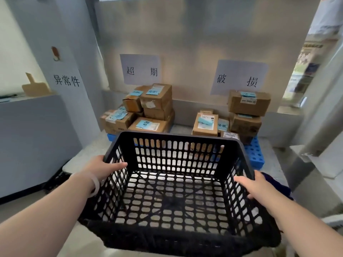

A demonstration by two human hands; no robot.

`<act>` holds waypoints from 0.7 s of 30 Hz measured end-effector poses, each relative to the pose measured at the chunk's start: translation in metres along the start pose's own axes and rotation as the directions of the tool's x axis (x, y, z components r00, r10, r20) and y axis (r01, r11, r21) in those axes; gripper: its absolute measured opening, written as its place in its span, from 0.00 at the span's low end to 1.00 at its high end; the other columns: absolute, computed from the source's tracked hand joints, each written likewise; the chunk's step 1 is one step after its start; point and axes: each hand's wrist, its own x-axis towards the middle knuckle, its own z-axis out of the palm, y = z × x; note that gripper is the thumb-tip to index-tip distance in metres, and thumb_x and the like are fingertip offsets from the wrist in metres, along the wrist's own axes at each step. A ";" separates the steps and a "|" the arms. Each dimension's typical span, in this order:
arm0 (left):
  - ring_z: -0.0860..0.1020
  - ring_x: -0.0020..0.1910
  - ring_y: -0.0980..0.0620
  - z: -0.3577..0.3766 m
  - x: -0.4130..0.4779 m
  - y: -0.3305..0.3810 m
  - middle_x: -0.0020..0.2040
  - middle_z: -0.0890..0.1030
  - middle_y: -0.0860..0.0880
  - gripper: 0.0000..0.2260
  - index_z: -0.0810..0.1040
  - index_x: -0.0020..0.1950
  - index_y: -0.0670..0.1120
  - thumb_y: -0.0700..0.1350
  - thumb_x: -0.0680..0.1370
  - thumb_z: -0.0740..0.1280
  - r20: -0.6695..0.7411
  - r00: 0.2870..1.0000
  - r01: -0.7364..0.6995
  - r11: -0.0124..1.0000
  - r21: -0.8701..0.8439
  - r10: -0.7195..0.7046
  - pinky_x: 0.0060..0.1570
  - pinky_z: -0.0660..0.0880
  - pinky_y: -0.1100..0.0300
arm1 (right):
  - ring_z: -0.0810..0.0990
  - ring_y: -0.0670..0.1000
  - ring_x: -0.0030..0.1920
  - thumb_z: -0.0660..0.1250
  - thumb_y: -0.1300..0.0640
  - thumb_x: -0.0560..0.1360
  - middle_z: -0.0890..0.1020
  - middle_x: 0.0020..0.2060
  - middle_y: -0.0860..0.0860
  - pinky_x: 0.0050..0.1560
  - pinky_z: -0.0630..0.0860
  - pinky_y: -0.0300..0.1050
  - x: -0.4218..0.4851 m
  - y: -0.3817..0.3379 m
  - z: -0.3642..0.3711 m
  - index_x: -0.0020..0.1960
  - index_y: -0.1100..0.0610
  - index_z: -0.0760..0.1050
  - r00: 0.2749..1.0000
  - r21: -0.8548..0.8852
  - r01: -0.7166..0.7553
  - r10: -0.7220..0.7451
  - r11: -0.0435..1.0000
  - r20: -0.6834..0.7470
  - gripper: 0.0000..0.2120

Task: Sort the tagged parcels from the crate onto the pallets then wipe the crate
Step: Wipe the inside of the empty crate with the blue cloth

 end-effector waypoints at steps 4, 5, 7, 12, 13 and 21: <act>0.79 0.55 0.44 0.002 0.032 -0.004 0.54 0.80 0.46 0.35 0.72 0.61 0.47 0.64 0.63 0.78 0.033 0.999 0.040 0.999 0.025 -0.041 0.57 0.76 0.44 | 0.77 0.59 0.58 0.71 0.39 0.70 0.75 0.64 0.55 0.61 0.75 0.59 0.021 -0.012 0.015 0.75 0.50 0.59 0.998 -0.063 -0.043 0.041 0.997 -0.041 0.39; 0.79 0.54 0.45 0.002 0.041 -0.005 0.54 0.80 0.47 0.36 0.72 0.60 0.47 0.66 0.62 0.78 0.044 0.998 0.048 0.998 0.029 -0.049 0.56 0.77 0.45 | 0.76 0.59 0.61 0.71 0.39 0.70 0.74 0.66 0.56 0.62 0.74 0.59 0.025 -0.017 0.019 0.76 0.50 0.57 0.998 -0.090 -0.052 0.048 0.995 -0.051 0.41; 0.80 0.52 0.46 -0.001 0.058 -0.005 0.53 0.80 0.47 0.34 0.73 0.62 0.47 0.64 0.65 0.78 0.062 0.997 0.041 0.999 0.018 -0.042 0.51 0.76 0.49 | 0.70 0.61 0.69 0.70 0.39 0.72 0.65 0.74 0.56 0.67 0.70 0.59 0.028 -0.027 0.025 0.80 0.50 0.48 0.996 -0.131 -0.076 0.069 0.989 -0.053 0.46; 0.78 0.54 0.45 -0.011 0.104 0.005 0.54 0.79 0.47 0.29 0.72 0.64 0.46 0.58 0.70 0.76 0.095 0.995 -0.004 1.000 -0.017 0.005 0.46 0.70 0.53 | 0.63 0.61 0.74 0.69 0.37 0.72 0.59 0.77 0.57 0.71 0.65 0.58 0.039 -0.047 0.048 0.80 0.46 0.40 0.993 -0.201 -0.114 0.103 0.973 -0.061 0.50; 0.78 0.53 0.45 -0.014 0.110 0.007 0.52 0.79 0.48 0.26 0.71 0.62 0.47 0.57 0.71 0.76 0.102 0.995 -0.011 1.000 -0.028 0.014 0.46 0.70 0.53 | 0.63 0.60 0.74 0.69 0.37 0.71 0.59 0.77 0.57 0.71 0.66 0.58 0.041 -0.051 0.052 0.80 0.45 0.39 0.991 -0.210 -0.130 0.118 0.969 -0.069 0.50; 0.72 0.67 0.41 -0.020 0.149 0.015 0.70 0.73 0.44 0.43 0.64 0.77 0.47 0.62 0.68 0.76 0.121 0.984 -0.138 0.988 0.063 0.130 0.68 0.68 0.45 | 0.64 0.59 0.74 0.70 0.31 0.67 0.61 0.76 0.58 0.68 0.69 0.57 0.051 -0.073 0.076 0.79 0.46 0.37 0.976 -0.310 -0.188 0.141 0.932 -0.168 0.56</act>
